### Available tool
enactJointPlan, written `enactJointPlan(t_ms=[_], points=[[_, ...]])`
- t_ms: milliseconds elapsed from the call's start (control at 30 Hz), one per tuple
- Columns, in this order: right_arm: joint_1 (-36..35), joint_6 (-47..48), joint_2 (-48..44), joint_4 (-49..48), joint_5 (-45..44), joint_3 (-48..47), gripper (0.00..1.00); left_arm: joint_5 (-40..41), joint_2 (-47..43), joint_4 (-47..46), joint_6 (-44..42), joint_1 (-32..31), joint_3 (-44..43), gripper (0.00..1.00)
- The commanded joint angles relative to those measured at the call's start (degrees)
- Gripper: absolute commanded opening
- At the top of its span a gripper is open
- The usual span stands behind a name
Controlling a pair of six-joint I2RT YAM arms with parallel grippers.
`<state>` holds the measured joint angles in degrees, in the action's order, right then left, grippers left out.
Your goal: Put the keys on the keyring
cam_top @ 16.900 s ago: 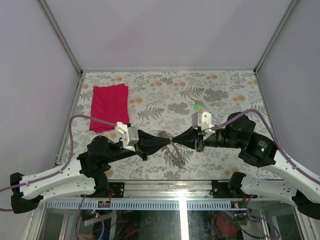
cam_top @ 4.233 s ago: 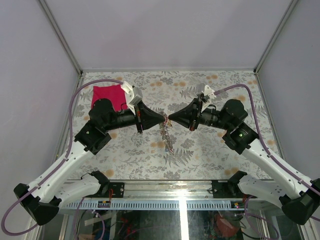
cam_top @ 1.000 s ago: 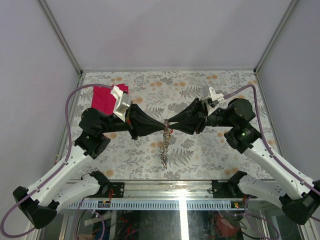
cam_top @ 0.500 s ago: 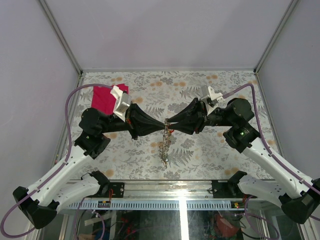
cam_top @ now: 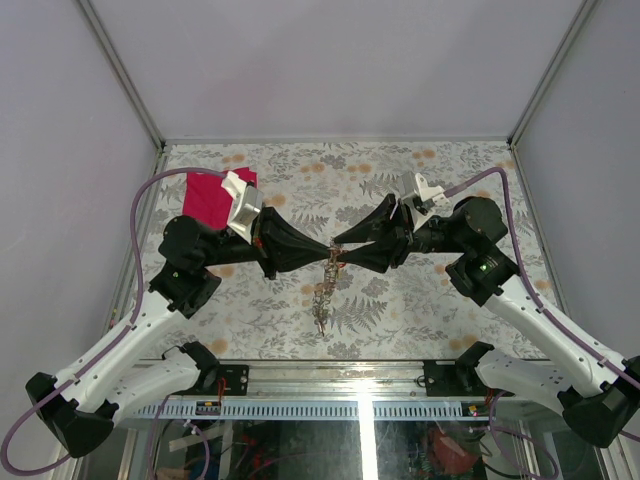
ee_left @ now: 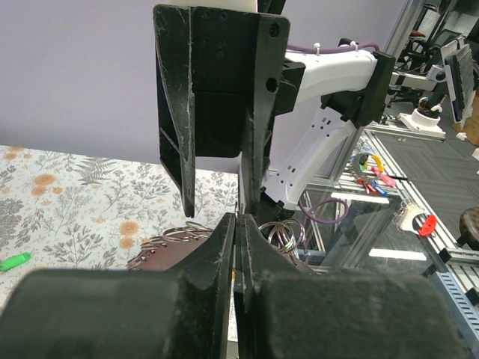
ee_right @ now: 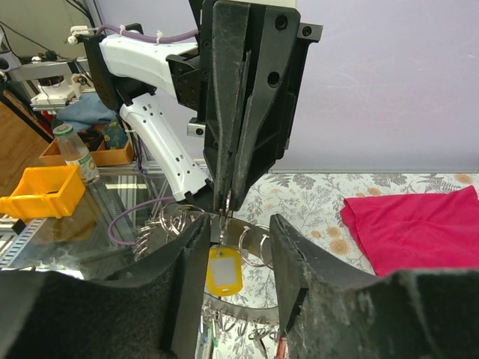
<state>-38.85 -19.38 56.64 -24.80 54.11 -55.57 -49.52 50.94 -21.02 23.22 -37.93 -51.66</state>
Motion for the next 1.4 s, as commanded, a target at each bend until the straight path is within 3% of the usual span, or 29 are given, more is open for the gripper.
enactJointPlan(t_ms=[0,167,467,800,867,1000,1033,1233,1367], points=[[-0.8,-0.8,0.0,-3.4,1.9,-0.3,0.46,2.7,-0.7,-3.9,-1.3,-0.4,-0.7,0.00],[-0.8,-0.6,-0.8,-3.2,1.1,-0.2,0.48,2.9,-0.7,-3.4,-1.7,-0.4,-0.8,0.00],[-0.8,-0.4,0.1,-3.0,0.6,-0.2,0.36,3.1,-0.7,-3.2,-1.8,-0.4,-1.0,0.00],[-1.0,-1.2,1.6,-4.7,0.7,-0.1,0.31,3.3,-0.8,-2.7,-2.3,-0.4,-1.2,0.00],[-0.9,-1.1,1.8,-4.7,0.6,0.0,0.26,3.2,-0.8,-2.7,-2.1,-0.4,-1.2,0.00],[-1.1,-1.1,1.9,-4.6,0.5,0.0,0.00,3.3,-0.9,-2.6,-2.3,-0.4,-1.1,0.00],[-1.1,-0.8,1.8,-4.3,0.5,-0.1,0.00,3.4,-0.9,-2.5,-2.5,-0.4,-1.0,0.00],[-1.1,7.5,0.5,9.6,-1.1,-3.9,0.00,3.8,-1.8,-0.7,-3.6,-0.4,-0.6,0.25],[-1.1,15.0,0.3,23.1,-2.1,-8.9,0.00,3.5,-2.2,2.0,-5.4,-0.4,-0.9,0.35]])
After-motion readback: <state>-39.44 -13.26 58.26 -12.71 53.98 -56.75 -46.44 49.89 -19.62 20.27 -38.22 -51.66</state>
